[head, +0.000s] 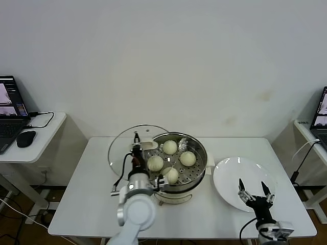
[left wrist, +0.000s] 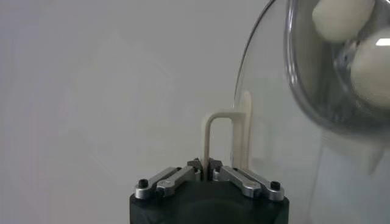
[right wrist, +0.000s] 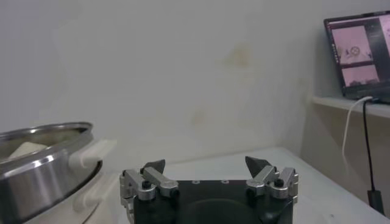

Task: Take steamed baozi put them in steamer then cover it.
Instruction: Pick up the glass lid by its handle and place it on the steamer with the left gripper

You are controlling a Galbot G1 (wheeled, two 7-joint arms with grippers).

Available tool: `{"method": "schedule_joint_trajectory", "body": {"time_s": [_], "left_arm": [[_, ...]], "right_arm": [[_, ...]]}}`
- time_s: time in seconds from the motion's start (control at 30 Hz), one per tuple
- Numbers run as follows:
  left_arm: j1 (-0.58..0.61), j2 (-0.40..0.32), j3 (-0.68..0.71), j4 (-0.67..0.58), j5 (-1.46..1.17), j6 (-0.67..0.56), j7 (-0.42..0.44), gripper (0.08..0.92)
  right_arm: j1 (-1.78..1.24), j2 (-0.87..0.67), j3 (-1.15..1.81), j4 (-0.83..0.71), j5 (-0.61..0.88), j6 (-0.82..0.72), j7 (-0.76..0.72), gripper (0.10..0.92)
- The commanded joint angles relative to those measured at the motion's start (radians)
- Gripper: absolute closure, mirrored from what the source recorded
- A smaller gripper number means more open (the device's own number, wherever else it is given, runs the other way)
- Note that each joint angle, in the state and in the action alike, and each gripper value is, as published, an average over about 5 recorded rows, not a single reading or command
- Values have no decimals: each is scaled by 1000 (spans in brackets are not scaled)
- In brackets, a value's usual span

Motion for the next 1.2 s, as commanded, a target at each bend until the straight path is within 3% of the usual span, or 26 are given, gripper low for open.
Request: {"method": "schedule_joint_trajectory", "body": {"time_s": [0.03,0.63,1.2], "left_arm": [[-68,-79,93,82,18,3,22,862],[-104,-88,198,150,5,3,5,862],[-123,-90,155,247,-19,5,-46,862]], "right_arm": [[1,12,0,-5,-22,-2,3,203],[-9,27,6,-5,-36,5,2,203],[1,33,7,-15,-46,8,1,203]]}}
